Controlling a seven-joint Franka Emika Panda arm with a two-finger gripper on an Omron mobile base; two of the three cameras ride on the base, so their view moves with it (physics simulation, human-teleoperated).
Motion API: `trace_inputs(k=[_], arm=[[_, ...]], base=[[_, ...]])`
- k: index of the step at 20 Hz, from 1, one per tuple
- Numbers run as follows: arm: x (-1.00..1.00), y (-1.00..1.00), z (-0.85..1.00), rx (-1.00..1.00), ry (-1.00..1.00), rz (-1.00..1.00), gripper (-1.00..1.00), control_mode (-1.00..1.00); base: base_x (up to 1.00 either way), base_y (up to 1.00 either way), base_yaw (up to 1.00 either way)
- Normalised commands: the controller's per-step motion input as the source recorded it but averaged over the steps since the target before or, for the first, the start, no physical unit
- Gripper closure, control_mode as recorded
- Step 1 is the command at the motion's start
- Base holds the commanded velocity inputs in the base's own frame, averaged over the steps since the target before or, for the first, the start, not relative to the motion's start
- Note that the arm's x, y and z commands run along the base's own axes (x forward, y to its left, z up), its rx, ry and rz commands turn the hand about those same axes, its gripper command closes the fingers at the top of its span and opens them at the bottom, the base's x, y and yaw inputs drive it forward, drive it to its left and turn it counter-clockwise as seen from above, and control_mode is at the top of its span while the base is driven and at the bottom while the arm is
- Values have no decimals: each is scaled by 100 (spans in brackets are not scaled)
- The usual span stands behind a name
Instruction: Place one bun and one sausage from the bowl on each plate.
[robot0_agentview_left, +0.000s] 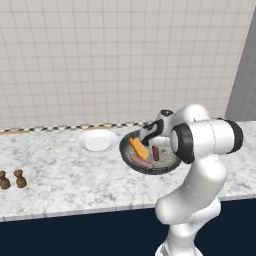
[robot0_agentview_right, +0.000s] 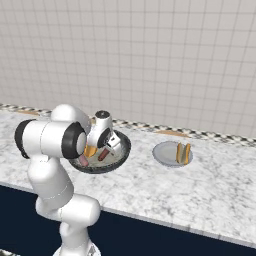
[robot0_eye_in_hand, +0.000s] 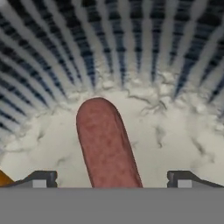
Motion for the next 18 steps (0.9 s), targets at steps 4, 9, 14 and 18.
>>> trace_inputs(k=[4,9,14,18], arm=[[0,0,-27,0,0,-7,100,-100],[-14,0,0,0,0,-4,100,-100],[-44,-2,46,3,-2,0,100,-100],[-53,-12,100,7,-4,0,100,-100]], base=[[0,0,0],[0,0,0],[0,0,0],[0,0,0]])
